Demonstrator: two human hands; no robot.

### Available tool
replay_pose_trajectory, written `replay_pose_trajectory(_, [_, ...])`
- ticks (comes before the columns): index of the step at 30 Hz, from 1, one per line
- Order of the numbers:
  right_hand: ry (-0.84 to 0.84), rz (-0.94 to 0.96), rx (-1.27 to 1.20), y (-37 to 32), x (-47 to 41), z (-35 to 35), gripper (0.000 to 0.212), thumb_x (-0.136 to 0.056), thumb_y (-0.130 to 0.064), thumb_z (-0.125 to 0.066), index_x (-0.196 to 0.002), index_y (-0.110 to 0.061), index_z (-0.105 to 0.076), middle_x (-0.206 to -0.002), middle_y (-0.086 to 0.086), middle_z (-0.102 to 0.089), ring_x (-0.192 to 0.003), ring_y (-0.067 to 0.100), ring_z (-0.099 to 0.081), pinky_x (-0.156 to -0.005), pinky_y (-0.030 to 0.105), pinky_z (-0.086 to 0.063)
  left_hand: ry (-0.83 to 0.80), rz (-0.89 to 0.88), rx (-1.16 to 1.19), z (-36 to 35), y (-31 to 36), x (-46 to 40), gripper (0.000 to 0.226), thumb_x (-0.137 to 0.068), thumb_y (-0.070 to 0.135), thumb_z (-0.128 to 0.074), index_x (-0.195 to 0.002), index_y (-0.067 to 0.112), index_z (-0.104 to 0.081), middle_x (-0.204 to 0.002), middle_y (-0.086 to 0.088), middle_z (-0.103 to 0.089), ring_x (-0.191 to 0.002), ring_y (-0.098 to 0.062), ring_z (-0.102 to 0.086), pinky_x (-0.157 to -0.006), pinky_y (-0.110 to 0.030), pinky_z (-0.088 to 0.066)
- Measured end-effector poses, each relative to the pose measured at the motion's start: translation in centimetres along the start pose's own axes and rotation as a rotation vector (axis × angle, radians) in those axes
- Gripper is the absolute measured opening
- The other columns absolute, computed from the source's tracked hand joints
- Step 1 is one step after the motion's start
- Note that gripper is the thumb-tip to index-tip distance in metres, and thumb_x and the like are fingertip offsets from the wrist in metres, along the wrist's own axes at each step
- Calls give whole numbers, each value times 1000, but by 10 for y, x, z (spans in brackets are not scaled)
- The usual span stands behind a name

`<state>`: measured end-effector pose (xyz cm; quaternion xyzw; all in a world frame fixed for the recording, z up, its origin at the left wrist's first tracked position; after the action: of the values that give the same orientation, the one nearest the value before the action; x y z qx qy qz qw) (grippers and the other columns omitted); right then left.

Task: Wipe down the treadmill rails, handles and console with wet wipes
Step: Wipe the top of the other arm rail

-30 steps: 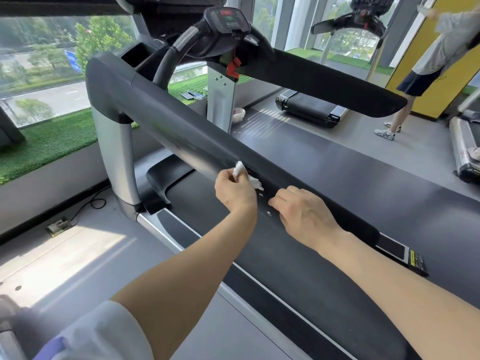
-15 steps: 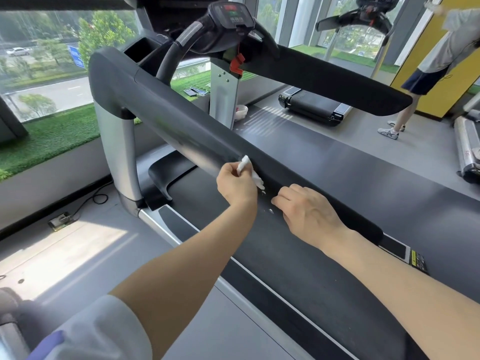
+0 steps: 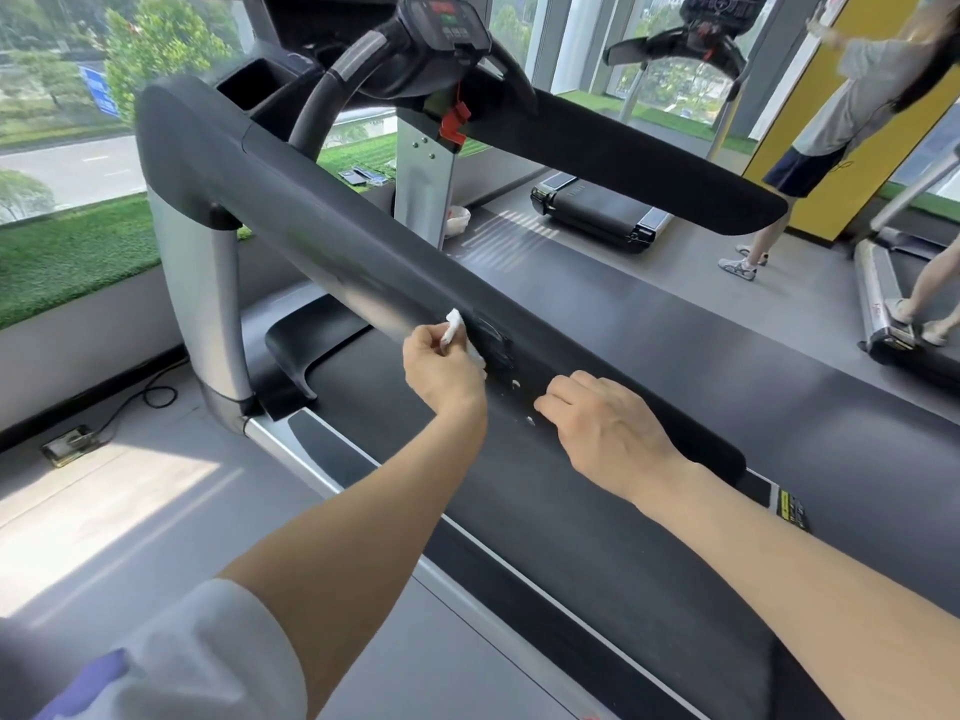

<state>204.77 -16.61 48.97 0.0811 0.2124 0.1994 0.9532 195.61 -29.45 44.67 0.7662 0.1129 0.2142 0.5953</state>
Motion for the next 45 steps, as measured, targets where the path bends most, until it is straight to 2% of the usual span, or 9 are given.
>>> replay_pose_trajectory(4, [-23, 8, 42, -1, -2, 1, 26, -69, 0, -45, -72, -13, -67, -68, -1, -55, -59, 20, -50, -50, 25, -38, -209, -40, -48, -9, -26, 35, 29, -85, 6, -66, -65, 20, -53, -83, -10, -59, -68, -12, -48, -64, -18, -40])
replay_pose_trajectory(10, [-31, -6, 12, -4, -2, 2, 41, -78, -9, -27, -73, -11, -68, -69, 1, -57, -60, 22, -52, -48, 27, -42, 7, -12, 18, 5, -4, -23, 34, -85, 5, -65, -61, 21, -48, -83, -8, -58, -68, -13, -48, -59, -10, -38])
replay_pose_trajectory(16, [-57, 28, 59, -2, 3, -1, 21, -72, -1, -49, -75, -11, -68, -71, 1, -57, -62, 21, -52, -50, 28, -44, -200, -15, -33, -2, -38, 39, 33, -85, 0, -64, -63, 22, -51, -84, -7, -58, -69, -10, -48, -68, -21, -42])
replay_pose_trajectory(21, [-48, 36, 50, -3, 0, 0, 37, -77, -5, -30, -77, -9, -67, -74, 2, -57, -64, 23, -53, -51, 30, -47, -65, -48, -40, 4, -16, -7, 25, -87, 14, -65, -67, 21, -53, -86, -9, -62, -69, -12, -50, -67, -23, -41])
replay_pose_trajectory(24, [-46, 50, 53, -5, 4, 0, 38, -81, -7, -29, -77, -7, -67, -81, 5, -58, -68, 24, -54, -53, 30, -47, -56, -130, -119, 5, -13, 4, 14, -92, 19, -60, -79, 14, -58, -90, -4, -59, -67, -3, -50, -63, -10, -36])
replay_pose_trajectory(27, [-51, 69, 73, -2, 9, -2, 13, -73, 1, -56, -75, -7, -66, -85, 5, -58, -71, 24, -55, -54, 28, -46, -148, -299, -196, 4, -26, 37, 9, -93, 12, -58, -88, 10, -64, -89, 5, -54, -71, 4, -51, -64, -3, -33])
replay_pose_trajectory(29, [-63, 88, 47, 0, 13, -4, 20, -61, 7, -69, -75, -7, -66, -86, 5, -59, -72, 23, -55, -55, 28, -47, -185, -392, -223, 4, -41, 56, 11, -92, 4, -57, -92, 9, -67, -90, 10, -54, -75, -1, -52, -68, -4, -36])
replay_pose_trajectory(34, [-31, 190, 14, 4, 18, 0, 22, -58, 6, -71, -74, -8, -67, -83, 4, -60, -70, 22, -56, -56, 27, -46, -191, -457, -224, 4, -52, 77, 21, -90, -4, -56, -104, 5, -69, -98, 11, -54, -87, 2, -48, -77, -2, -38])
replay_pose_trajectory(45, [3, 328, -35, 17, 21, 0, 26, -52, 8, -70, -71, -8, -65, -79, 3, -59, -68, 22, -55, -53, 27, -47, 0, -370, -224, -6, -36, 67, 9, -91, 11, -60, -87, 13, -68, -88, 5, -58, -75, -9, -55, -69, -12, -40])
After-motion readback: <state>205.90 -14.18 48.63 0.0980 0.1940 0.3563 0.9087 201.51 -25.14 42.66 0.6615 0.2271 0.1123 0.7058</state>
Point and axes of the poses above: each hand's wrist, its own x-axis away from the middle knuckle, its own z-axis out of the back of the hand, y = z × x, the point moved 5 cm from there along -x, towards the middle knuckle
